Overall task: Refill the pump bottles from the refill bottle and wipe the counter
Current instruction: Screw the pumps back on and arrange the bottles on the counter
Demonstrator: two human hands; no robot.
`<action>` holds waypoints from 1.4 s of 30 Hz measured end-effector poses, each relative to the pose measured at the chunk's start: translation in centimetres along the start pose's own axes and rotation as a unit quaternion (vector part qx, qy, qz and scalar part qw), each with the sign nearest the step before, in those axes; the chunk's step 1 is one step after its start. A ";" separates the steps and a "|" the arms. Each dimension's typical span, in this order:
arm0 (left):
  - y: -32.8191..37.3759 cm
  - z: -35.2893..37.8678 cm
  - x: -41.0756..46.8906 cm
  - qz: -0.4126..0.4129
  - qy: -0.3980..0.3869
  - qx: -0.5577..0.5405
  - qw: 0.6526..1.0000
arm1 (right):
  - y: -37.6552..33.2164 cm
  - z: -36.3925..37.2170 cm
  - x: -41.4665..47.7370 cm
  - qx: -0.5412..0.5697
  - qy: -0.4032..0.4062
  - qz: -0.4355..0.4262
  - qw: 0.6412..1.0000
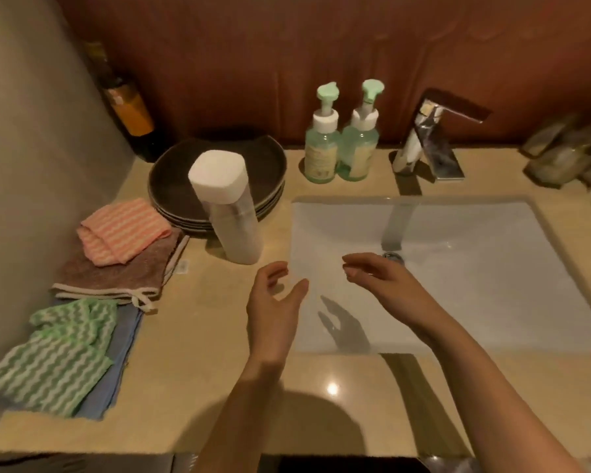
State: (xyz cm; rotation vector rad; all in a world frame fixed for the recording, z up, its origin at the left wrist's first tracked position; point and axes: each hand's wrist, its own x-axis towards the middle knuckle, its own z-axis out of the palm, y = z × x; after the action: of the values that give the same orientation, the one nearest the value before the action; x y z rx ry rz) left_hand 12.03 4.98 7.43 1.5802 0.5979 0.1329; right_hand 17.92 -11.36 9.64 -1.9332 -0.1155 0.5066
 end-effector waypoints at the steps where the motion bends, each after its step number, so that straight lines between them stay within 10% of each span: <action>1: 0.3 0.8 -0.6 0.006 -0.041 0.014 0.999 | 0.5 -0.8 -1.1 0.011 0.027 0.000 1.000; 13: 4.9 15.8 -7.9 0.118 -0.379 0.142 0.907 | 7.1 -13.4 -14.3 0.088 0.271 -0.004 0.959; 31: 6.1 41.1 -14.9 0.221 -0.431 0.208 0.850 | 17.3 -36.6 -22.5 0.000 0.532 0.113 0.839; 37: 7.4 43.9 -15.4 0.255 -0.476 0.177 0.823 | 19.1 -37.7 -20.5 -0.005 0.462 0.100 0.881; 42: 7.4 44.5 -15.5 0.274 -0.478 0.175 0.816 | 19.2 -36.5 -18.7 -0.005 0.527 0.074 0.847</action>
State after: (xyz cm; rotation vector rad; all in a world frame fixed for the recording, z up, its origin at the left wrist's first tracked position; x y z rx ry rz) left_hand 20.19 -41.61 13.49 1.8790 -0.6726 -0.3603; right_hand 12.64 -56.31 9.88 -1.9841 0.7440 -0.5119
